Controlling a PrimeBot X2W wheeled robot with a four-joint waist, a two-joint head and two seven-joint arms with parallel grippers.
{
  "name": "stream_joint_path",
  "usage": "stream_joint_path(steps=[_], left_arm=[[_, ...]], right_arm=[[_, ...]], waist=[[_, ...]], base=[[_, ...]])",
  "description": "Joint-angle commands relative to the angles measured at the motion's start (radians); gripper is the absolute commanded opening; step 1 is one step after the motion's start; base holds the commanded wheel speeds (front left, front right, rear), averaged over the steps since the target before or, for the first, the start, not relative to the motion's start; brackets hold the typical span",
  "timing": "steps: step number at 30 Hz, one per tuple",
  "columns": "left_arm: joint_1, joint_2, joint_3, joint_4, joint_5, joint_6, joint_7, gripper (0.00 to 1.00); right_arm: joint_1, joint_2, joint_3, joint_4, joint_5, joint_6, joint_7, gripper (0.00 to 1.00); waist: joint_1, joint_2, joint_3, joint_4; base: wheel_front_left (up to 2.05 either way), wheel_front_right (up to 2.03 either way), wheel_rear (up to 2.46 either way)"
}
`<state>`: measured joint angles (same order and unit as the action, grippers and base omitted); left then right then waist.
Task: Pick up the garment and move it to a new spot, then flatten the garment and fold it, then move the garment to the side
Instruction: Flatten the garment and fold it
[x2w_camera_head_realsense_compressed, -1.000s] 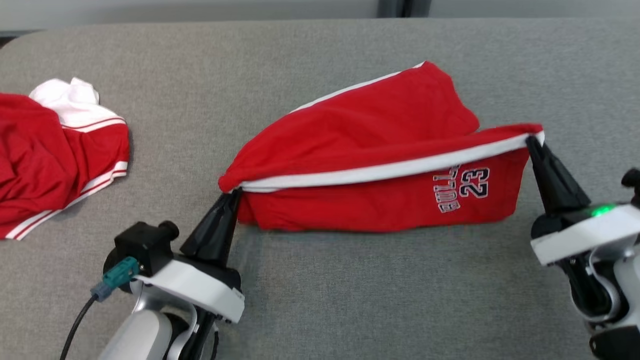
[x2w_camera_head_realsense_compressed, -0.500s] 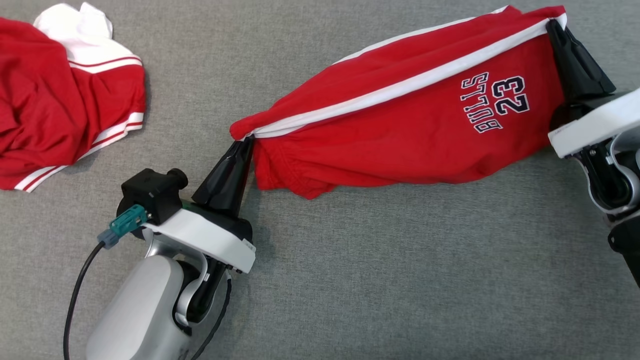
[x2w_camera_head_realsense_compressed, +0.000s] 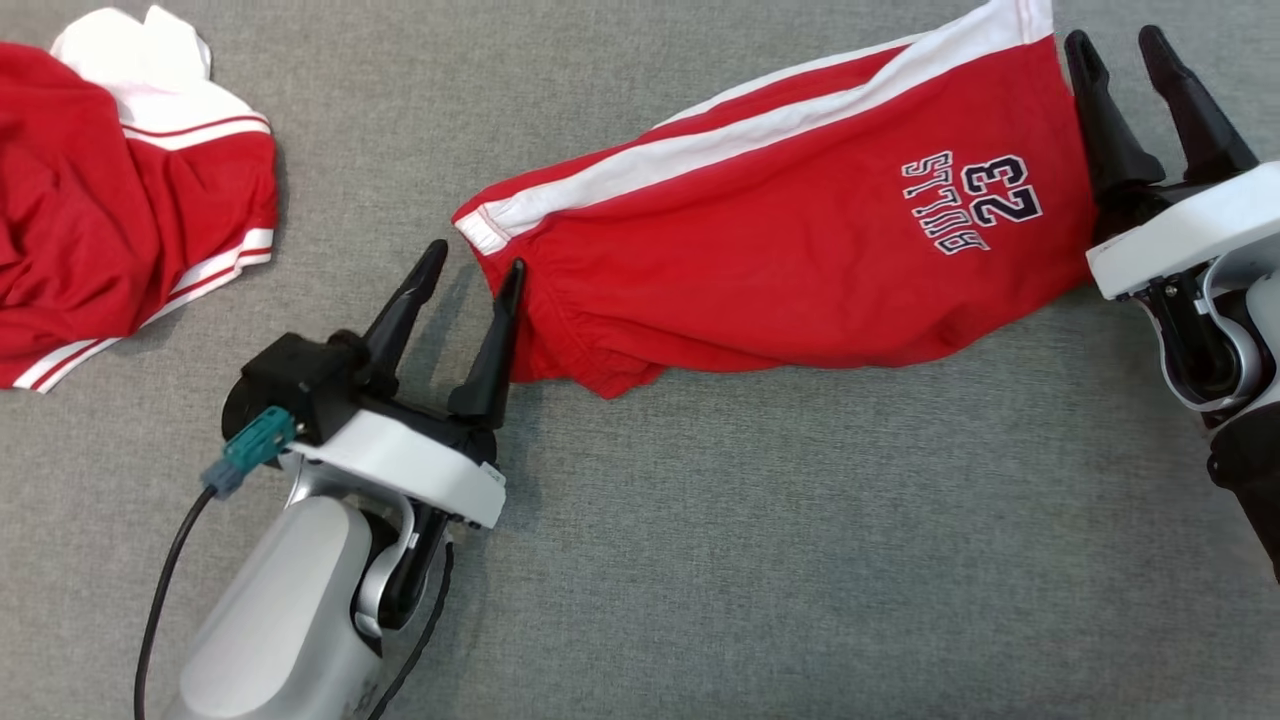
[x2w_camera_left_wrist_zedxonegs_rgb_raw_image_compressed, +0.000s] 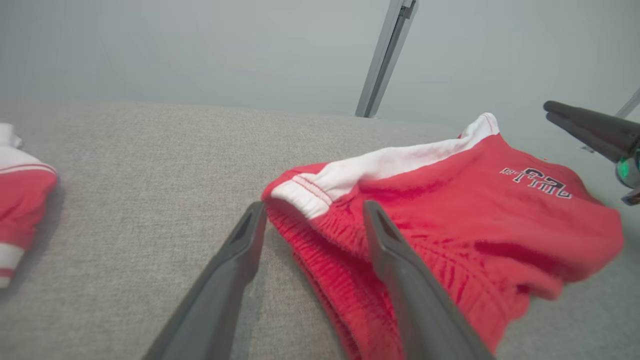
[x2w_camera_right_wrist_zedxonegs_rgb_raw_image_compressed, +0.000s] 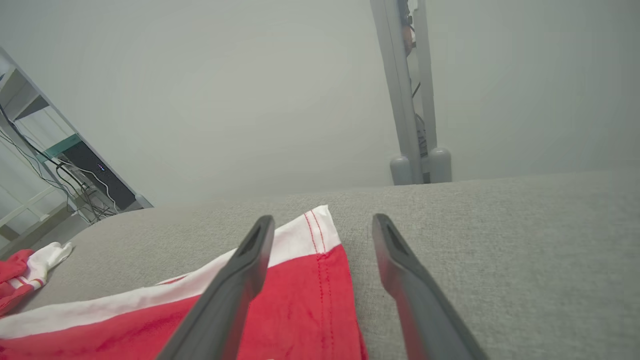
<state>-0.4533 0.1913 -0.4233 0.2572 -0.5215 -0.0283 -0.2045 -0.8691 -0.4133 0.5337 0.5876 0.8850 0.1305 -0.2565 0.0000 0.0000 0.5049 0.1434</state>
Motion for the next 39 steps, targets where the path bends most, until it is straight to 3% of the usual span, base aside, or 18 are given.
stream_joint_path(steps=[1, 9, 13, 24, 39], left_arm=[[0.022, 0.008, 0.014, -0.011, 0.012, 0.019, -0.021, 1.0], [0.086, 0.013, 0.114, -0.106, 0.083, 0.107, -0.059, 1.0], [0.124, 0.007, 0.17, -0.148, 0.117, 0.115, -0.059, 1.0], [0.206, -0.002, 0.269, -0.15, 0.179, 0.112, -0.06, 1.0], [0.209, -0.038, 0.324, -0.121, 0.213, 0.069, -0.06, 1.0]], right_arm=[[0.024, 0.004, -0.034, -0.009, -0.049, 0.0, -0.011, 1.0], [0.207, 0.095, -0.313, -0.21, -0.375, 0.0, -0.008, 1.0], [0.324, 0.135, -0.373, -0.285, -0.481, 0.0, -0.008, 1.0], [0.493, 0.19, -0.43, -0.339, -0.552, 0.0, -0.009, 1.0], [0.492, 0.202, -0.439, -0.325, -0.548, 0.0, -0.009, 1.0]], waist=[[0.0, 0.0, -0.016, -0.014], [0.0, 0.0, -0.065, -0.05], [0.0, 0.0, -0.094, -0.065], [0.0, 0.0, -0.142, -0.096], [0.0, 0.0, -0.145, -0.101]], base=[[0.0, 0.0, 0.0], [0.0, 0.0, 0.0], [0.0, 0.0, 0.0], [0.0, 0.0, 0.0], [0.0, 0.0, 0.0]])
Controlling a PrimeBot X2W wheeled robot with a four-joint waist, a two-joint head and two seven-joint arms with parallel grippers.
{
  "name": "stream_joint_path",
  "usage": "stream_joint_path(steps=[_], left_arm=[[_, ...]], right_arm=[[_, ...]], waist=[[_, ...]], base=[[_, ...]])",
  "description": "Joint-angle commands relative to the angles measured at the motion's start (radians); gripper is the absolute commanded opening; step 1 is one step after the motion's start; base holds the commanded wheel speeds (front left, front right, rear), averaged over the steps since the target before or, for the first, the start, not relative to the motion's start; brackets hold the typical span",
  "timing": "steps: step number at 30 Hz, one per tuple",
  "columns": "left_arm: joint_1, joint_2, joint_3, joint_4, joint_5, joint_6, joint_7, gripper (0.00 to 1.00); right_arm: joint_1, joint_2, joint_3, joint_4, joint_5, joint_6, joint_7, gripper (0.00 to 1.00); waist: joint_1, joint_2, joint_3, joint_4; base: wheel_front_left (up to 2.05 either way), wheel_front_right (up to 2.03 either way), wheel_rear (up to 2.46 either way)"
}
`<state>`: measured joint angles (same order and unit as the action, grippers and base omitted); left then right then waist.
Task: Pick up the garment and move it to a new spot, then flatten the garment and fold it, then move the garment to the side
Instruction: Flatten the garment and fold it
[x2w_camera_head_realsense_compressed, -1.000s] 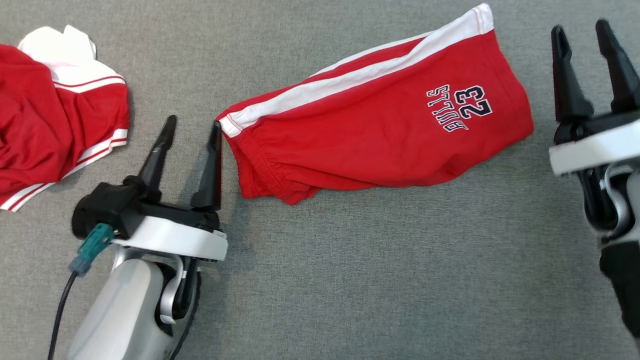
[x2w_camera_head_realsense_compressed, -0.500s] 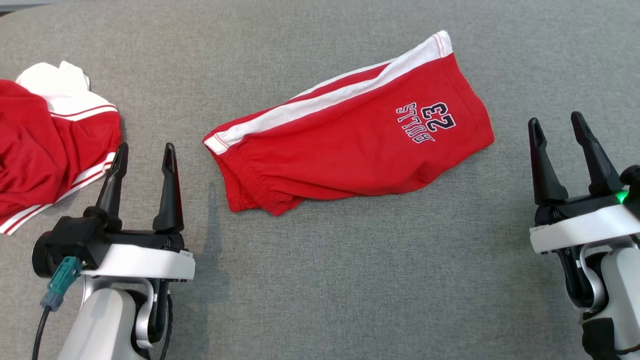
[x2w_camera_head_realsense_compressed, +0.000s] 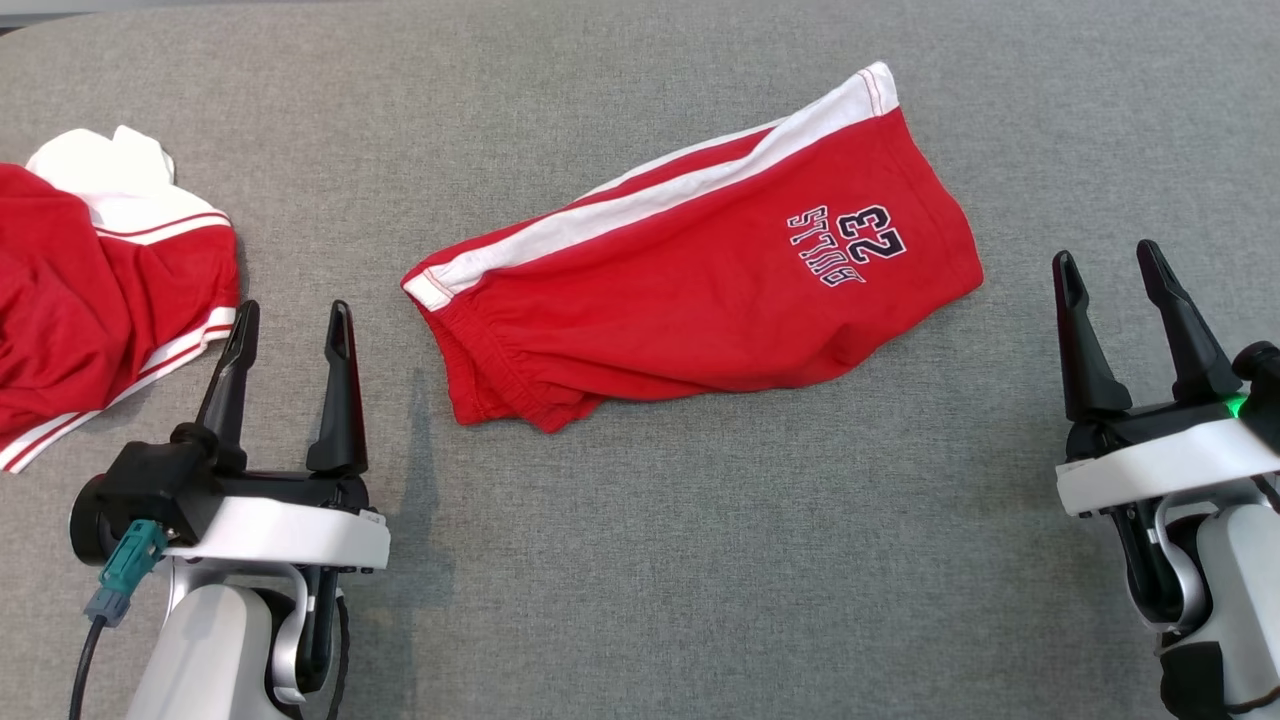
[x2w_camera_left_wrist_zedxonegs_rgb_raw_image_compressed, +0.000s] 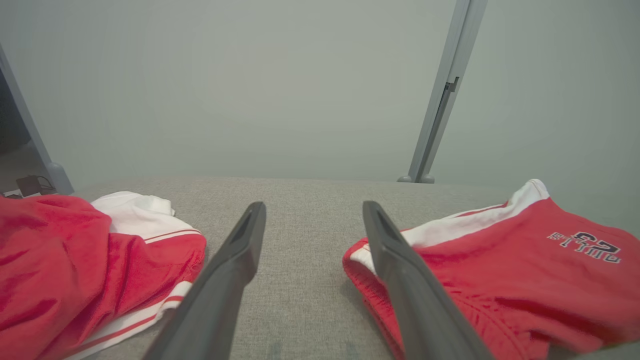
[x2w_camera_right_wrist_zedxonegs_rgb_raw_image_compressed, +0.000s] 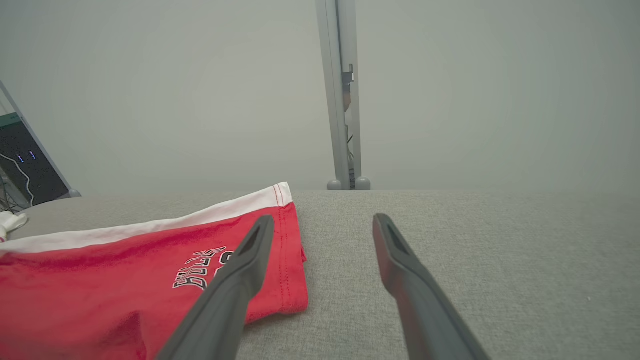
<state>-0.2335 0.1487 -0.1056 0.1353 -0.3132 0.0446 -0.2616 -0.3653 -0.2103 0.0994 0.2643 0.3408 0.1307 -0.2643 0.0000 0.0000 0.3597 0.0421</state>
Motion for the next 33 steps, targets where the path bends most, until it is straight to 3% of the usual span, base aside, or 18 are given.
stream_joint_path(steps=[1, 7, 15, 25, 26, 27, 28, 29, 33], left_arm=[[-0.013, 0.002, 0.007, 0.003, 0.006, -0.008, -0.003, 1.0], [-0.033, -0.016, 0.004, 0.011, 0.018, -0.024, -0.003, 1.0], [-0.074, -0.036, -0.001, 0.026, 0.033, -0.051, -0.003, 1.0], [-0.084, -0.055, 0.011, 0.047, 0.051, -0.073, -0.003, 1.0], [-0.083, -0.057, 0.012, 0.049, 0.053, -0.072, -0.003, 1.0], [-0.083, -0.059, 0.014, 0.05, 0.056, -0.073, -0.003, 1.0], [-0.083, -0.059, 0.016, 0.049, 0.057, -0.075, -0.003, 1.0], [-0.083, -0.059, 0.018, 0.05, 0.059, -0.077, -0.003, 1.0], [-0.089, -0.059, 0.023, 0.051, 0.068, -0.08, -0.003, 1.0]], right_arm=[[-0.015, -0.001, -0.004, 0.002, -0.004, 0.0, -0.001, 1.0], [-0.076, -0.031, 0.024, 0.055, -0.003, 0.0, -0.001, 1.0], [-0.218, -0.078, 0.153, 0.257, 0.051, 0.0, 0.055, 1.0], [-0.312, -0.064, 0.266, 0.457, 0.152, 0.0, 0.114, 1.0], [-0.317, -0.06, 0.28, 0.465, 0.166, 0.0, 0.119, 0.93], [-0.322, -0.058, 0.296, 0.472, 0.178, 0.0, 0.126, 0.46], [-0.326, -0.058, 0.308, 0.475, 0.188, 0.0, 0.124, 0.3], [-0.331, -0.057, 0.321, 0.478, 0.202, 0.0, 0.122, 0.0], [-0.344, -0.066, 0.359, 0.482, 0.249, 0.0, 0.097, 0.0]], waist=[[0.0, 0.0, 0.001, 0.001], [0.0, 0.0, 0.022, 0.024], [0.0, 0.0, 0.064, 0.071], [0.0, 0.0, 0.08, 0.084], [0.0, 0.0, 0.08, 0.082], [0.0, 0.0, 0.08, 0.078], [0.0, 0.0, 0.081, 0.074], [0.0, 0.0, 0.082, 0.069], [0.0, 0.0, 0.081, 0.051]], base=[[0.0, 0.0, 0.0], [0.0, 0.0, 0.0], [0.0, 0.0, 0.0], [0.0, 0.0, 0.0], [0.0, 0.0, 0.0], [0.0, 0.0, 0.0], [0.0, 0.0, 0.0], [0.0, 0.0, 0.0], [0.0, 0.0, 0.0]])
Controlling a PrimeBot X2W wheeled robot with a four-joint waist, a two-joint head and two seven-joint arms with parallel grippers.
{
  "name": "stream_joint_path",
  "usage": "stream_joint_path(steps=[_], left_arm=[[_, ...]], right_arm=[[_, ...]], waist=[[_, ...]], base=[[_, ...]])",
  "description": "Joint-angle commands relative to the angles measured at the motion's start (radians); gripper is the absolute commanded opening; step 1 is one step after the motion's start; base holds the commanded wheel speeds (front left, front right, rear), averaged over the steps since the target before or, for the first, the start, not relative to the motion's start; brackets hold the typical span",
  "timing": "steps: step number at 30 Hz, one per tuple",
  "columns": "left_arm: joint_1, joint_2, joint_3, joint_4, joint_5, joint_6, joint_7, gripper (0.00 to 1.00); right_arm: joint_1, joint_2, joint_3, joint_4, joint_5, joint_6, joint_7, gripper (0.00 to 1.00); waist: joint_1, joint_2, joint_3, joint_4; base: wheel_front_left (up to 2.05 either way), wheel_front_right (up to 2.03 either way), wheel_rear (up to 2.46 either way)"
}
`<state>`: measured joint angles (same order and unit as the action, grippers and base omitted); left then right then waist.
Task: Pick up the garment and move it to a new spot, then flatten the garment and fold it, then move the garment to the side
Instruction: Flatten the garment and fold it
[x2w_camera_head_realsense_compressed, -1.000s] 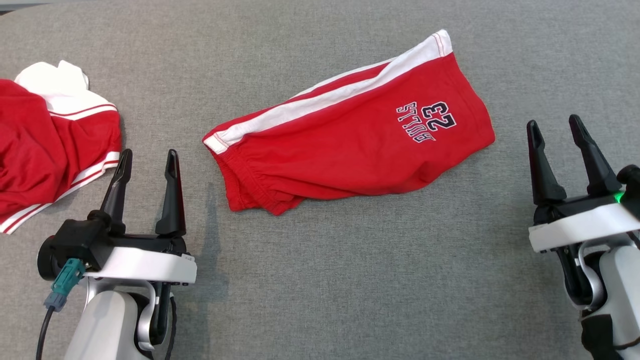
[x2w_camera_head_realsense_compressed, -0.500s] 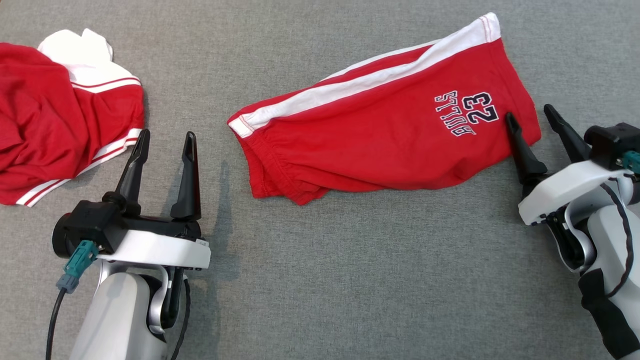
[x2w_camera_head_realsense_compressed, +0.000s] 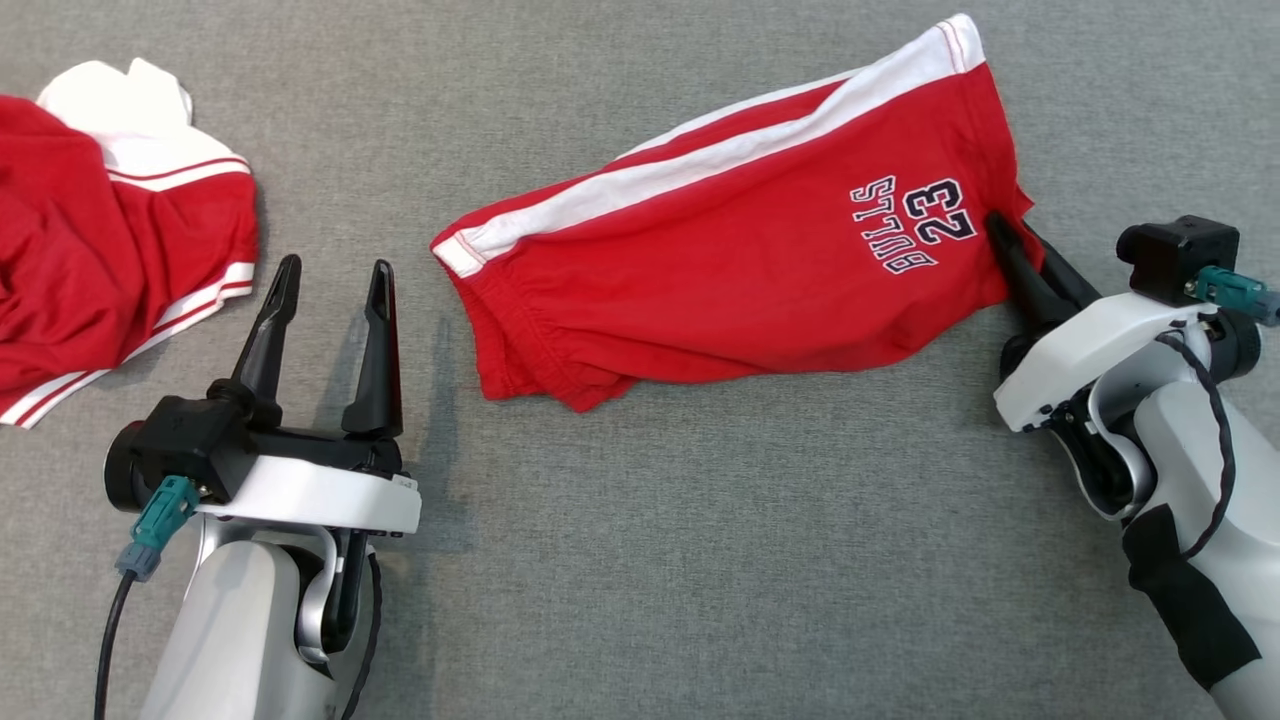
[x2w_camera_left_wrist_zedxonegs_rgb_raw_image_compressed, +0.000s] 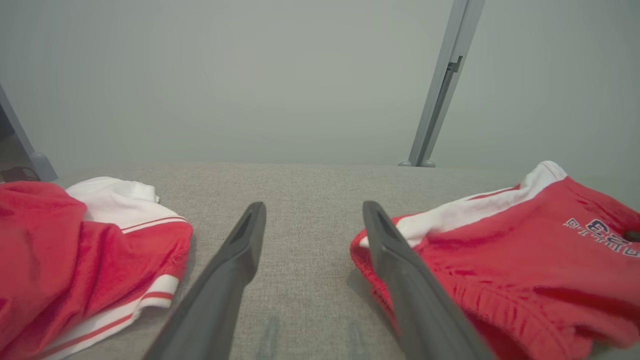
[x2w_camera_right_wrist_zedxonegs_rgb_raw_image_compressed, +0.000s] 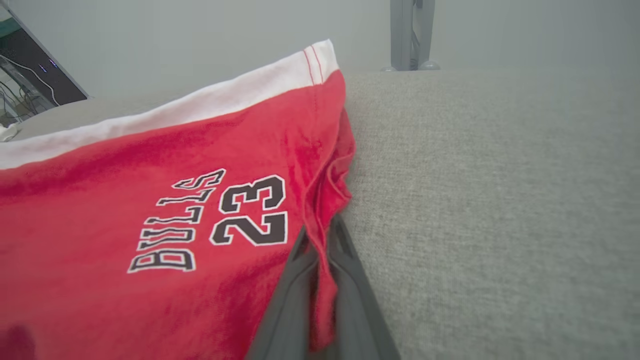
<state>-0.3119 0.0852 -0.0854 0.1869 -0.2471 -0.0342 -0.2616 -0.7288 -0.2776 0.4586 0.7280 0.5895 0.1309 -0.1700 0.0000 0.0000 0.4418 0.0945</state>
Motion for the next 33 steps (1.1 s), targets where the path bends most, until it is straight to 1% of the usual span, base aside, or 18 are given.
stream_joint_path(steps=[1, 6, 11, 16, 22, 25, 33], left_arm=[[-0.01, 0.005, 0.006, 0.001, 0.004, -0.002, -0.003, 1.0], [0.014, 0.007, 0.016, 0.009, 0.012, -0.004, -0.003, 1.0], [0.039, 0.007, 0.023, 0.015, 0.018, -0.003, -0.003, 1.0], [0.072, 0.011, 0.03, 0.016, 0.019, 0.003, -0.003, 1.0], [0.106, 0.016, 0.032, 0.009, 0.013, 0.012, -0.001, 1.0], [0.118, 0.018, 0.03, 0.001, 0.009, 0.016, 0.005, 1.0], [0.116, 0.021, 0.02, -0.011, 0.005, 0.017, 0.018, 1.0]], right_arm=[[0.021, 0.0, 0.008, 0.016, 0.011, 0.0, -0.007, 0.0], [0.076, -0.005, 0.024, -0.007, 0.068, 0.0, -0.057, 0.0], [0.2, -0.009, 0.004, -0.052, 0.102, 0.0, -0.086, 0.0], [0.335, -0.01, -0.079, -0.116, 0.106, 0.0, -0.093, 0.0], [0.465, 0.007, -0.203, -0.209, 0.08, 0.0, -0.095, 0.0], [0.489, 0.015, -0.24, -0.231, 0.067, 0.0, -0.095, 0.0], [0.477, 0.019, -0.264, -0.228, 0.053, 0.0, -0.095, 0.0]], waist=[[0.0, 0.0, -0.005, -0.006], [0.0, 0.0, -0.034, -0.025], [0.0, 0.0, -0.076, -0.044], [0.0, 0.0, -0.113, -0.066], [0.0, 0.0, -0.142, -0.082], [0.0, 0.0, -0.146, -0.088], [0.0, 0.0, -0.148, -0.09]], base=[[0.0, 0.0, 0.0], [0.0, 0.0, 0.0], [0.0, 0.0, 0.0], [0.0, 0.0, 0.0], [0.0, 0.0, 0.0], [0.0, 0.0, 0.0], [0.0, 0.0, 0.0]])
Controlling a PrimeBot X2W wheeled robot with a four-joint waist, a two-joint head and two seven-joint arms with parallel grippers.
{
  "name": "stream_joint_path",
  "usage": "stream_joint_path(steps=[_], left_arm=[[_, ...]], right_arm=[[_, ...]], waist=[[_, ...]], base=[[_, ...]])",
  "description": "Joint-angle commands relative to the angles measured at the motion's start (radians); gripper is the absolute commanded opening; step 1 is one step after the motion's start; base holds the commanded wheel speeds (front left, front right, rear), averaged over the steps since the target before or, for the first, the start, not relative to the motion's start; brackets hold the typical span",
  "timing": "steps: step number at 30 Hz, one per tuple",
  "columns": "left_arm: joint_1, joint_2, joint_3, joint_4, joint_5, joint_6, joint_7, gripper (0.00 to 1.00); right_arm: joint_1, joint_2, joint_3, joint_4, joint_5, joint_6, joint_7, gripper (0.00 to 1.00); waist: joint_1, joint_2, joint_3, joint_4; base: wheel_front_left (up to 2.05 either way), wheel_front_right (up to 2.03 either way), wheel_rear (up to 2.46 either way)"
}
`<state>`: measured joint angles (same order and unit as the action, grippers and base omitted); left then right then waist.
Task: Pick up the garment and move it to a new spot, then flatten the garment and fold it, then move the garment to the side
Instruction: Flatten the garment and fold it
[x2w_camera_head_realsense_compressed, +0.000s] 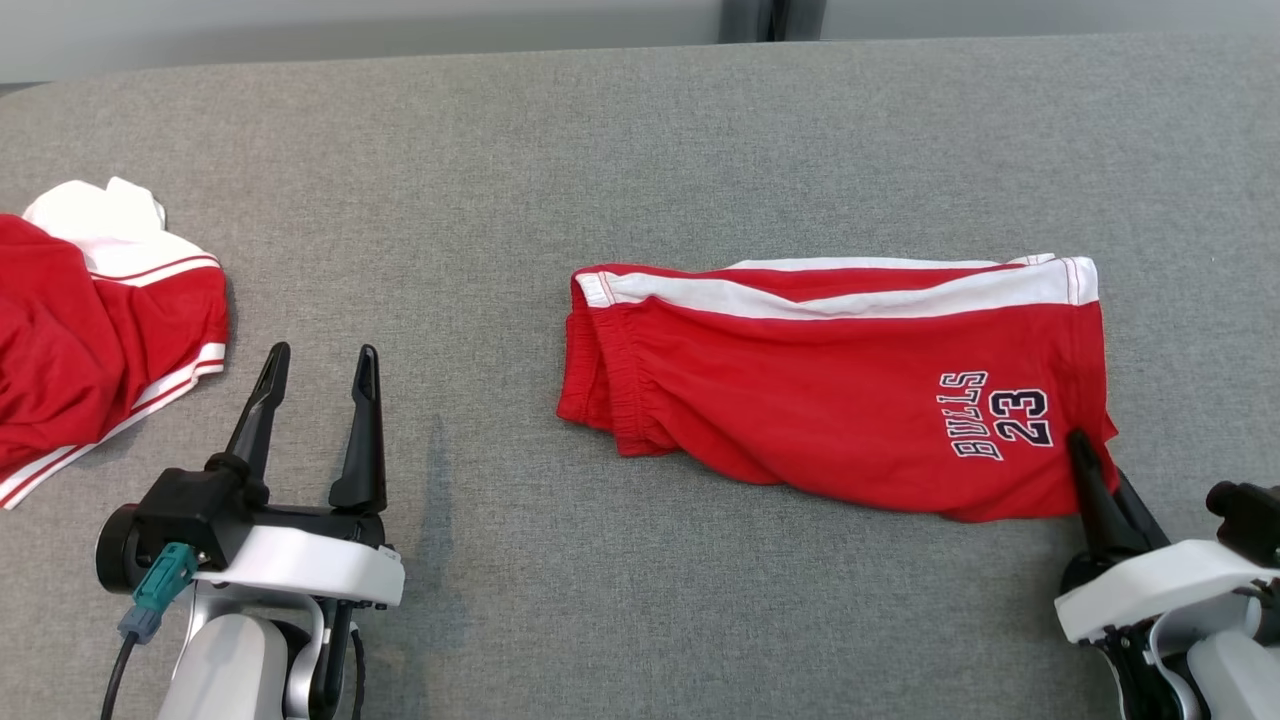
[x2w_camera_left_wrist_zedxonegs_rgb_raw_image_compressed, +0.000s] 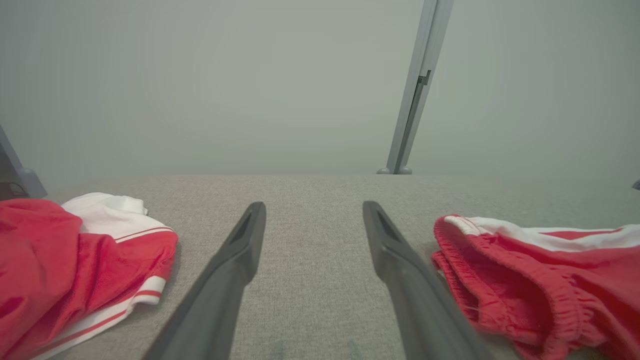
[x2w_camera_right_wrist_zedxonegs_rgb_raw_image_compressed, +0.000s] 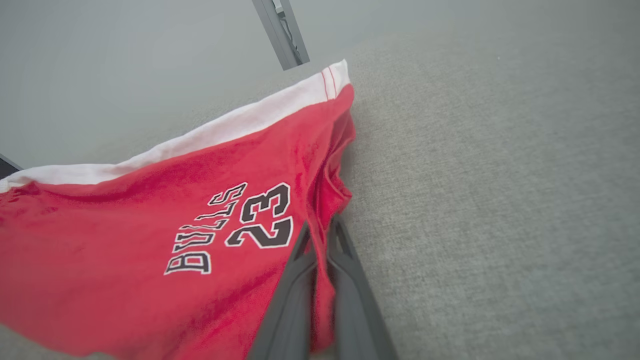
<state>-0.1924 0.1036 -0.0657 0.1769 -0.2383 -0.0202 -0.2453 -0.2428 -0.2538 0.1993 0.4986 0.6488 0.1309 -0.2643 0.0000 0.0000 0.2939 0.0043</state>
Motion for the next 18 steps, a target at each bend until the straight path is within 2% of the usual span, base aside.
stream_joint_path(steps=[1, 10, 13, 18], left_arm=[[-0.003, 0.003, -0.002, -0.003, -0.003, 0.004, 0.003, 1.0], [-0.006, 0.006, -0.008, -0.014, -0.009, 0.01, 0.003, 1.0], [-0.004, 0.006, -0.013, -0.013, -0.01, 0.011, 0.004, 1.0], [-0.002, 0.005, -0.024, -0.004, -0.012, 0.013, 0.005, 1.0]], right_arm=[[-0.016, -0.005, -0.006, 0.003, -0.007, 0.0, -0.001, 0.0], [-0.097, -0.015, 0.039, -0.055, -0.015, 0.0, 0.018, 0.0], [-0.146, -0.013, 0.088, -0.105, -0.031, 0.0, 0.053, 0.0], [-0.231, 0.025, 0.198, -0.174, -0.053, 0.0, 0.122, 0.0]], waist=[[0.0, 0.0, 0.0, 0.001], [0.0, 0.0, -0.001, -0.002], [0.0, 0.0, -0.006, -0.004], [0.0, 0.0, -0.02, 0.002]], base=[[0.0, 0.0, 0.0], [0.0, 0.0, 0.0], [0.0, 0.0, 0.0], [0.0, 0.0, 0.0]])
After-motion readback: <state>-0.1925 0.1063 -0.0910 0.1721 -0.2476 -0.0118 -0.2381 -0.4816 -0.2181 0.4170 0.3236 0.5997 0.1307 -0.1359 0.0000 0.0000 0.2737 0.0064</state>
